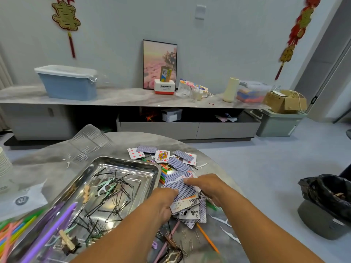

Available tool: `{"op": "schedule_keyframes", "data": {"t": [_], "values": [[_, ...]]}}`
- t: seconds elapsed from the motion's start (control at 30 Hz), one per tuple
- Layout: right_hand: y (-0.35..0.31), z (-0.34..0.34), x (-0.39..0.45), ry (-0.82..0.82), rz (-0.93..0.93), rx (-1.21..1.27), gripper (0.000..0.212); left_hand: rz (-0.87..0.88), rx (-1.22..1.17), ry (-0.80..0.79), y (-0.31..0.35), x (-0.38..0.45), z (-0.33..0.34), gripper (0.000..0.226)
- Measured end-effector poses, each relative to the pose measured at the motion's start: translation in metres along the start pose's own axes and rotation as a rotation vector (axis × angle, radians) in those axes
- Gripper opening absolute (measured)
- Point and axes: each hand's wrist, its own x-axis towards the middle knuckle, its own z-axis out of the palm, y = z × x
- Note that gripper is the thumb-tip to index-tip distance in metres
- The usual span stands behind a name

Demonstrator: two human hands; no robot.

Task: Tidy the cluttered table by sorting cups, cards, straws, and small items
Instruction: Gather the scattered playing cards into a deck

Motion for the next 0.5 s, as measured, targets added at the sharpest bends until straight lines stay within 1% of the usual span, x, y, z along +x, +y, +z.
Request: {"op": "schedule_keyframes", "data": {"t": [0.07, 0.1, 0.23, 0.3, 0.4, 0.5], "values": [[0.0, -0.005, 0.0, -0.08, -0.038, 0.035, 0.046, 0.029, -0.047, -0.03, 0.001, 0.002, 0.001, 0.014], [0.0, -0.008, 0.0, -0.115, -0.059, 0.067, 0.042, 0.043, -0.07, -0.047, 0.002, 0.002, 0.001, 0.016], [0.002, -0.01, -0.006, -0.23, -0.089, 0.298, 0.045, 0.116, -0.19, -0.097, 0.006, 0.002, 0.003, 0.023], [0.003, -0.006, -0.008, -0.278, -0.089, 0.327, 0.045, 0.158, -0.218, -0.128, 0.006, 0.0, 0.005, 0.025], [0.001, -0.006, -0.009, -0.254, -0.101, 0.327, 0.044, 0.198, -0.162, -0.151, 0.008, -0.008, 0.007, 0.022], [-0.005, -0.015, -0.011, -0.168, -0.13, 0.311, 0.04, 0.252, 0.022, -0.083, 0.01, -0.006, 0.002, 0.026]]}}
